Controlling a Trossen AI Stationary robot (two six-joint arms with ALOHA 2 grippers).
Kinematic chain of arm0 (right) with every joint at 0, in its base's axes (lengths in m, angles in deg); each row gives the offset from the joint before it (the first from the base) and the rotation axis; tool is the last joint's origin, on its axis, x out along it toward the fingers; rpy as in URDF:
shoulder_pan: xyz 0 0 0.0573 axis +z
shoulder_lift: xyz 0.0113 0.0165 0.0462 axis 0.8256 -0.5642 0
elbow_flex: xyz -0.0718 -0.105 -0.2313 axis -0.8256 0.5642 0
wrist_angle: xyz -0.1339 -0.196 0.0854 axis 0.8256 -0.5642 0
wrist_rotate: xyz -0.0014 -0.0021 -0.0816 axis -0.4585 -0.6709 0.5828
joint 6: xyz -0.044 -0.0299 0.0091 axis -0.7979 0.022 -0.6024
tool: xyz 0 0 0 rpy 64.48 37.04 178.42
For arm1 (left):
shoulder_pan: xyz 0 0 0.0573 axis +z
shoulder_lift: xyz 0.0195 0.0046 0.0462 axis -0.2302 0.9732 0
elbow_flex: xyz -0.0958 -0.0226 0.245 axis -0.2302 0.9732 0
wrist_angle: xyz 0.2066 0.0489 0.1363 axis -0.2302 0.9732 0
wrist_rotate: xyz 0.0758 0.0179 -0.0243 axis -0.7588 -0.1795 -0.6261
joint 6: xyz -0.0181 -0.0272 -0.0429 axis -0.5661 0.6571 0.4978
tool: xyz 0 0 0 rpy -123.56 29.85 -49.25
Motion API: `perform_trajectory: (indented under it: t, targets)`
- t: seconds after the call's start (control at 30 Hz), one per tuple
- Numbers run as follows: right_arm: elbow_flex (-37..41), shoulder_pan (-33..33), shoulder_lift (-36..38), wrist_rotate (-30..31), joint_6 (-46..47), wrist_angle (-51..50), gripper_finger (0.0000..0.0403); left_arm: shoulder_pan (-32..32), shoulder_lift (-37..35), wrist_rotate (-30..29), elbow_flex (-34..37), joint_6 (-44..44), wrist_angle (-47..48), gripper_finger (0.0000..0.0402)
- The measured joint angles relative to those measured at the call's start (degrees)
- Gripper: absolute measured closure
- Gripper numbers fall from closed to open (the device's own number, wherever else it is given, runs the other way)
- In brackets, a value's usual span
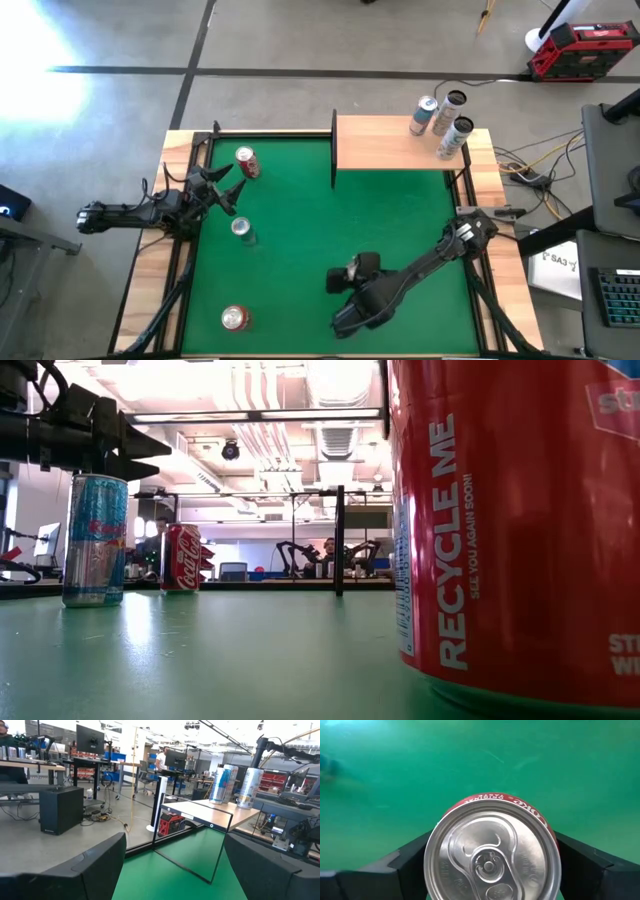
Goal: Place canned beverage on shelf
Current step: Put the bottom red white soda can on the shelf
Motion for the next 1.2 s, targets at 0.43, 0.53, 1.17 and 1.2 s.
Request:
perform_trajectory:
  t: [0.43, 0.53, 1.17, 1.2]
  targets:
    - [21.9, -9.8, 15.0, -3.1, 11.6, 1.6, 0.0082, 0.0, 0.1, 0.0, 0.0, 0.0, 0.2, 0.0078]
    - [26.3, -10.8, 16.7, -3.1, 21.4, 2.5, 0.0080, 0.0, 0.2, 0.0, 0.0, 0.0, 0.1, 0.0078]
    - [32.9, -23.1, 16.0, -10.6, 37.8, 2.6, 0.0079, 0.0, 0.2, -0.1, 0.0, 0.0, 0.2, 0.0078]
    - [32.9, -24.0, 16.0, -10.6, 37.1, 2.4, 0.0079, 0.0, 0.2, -0.1, 0.0, 0.0, 0.2, 0.0078]
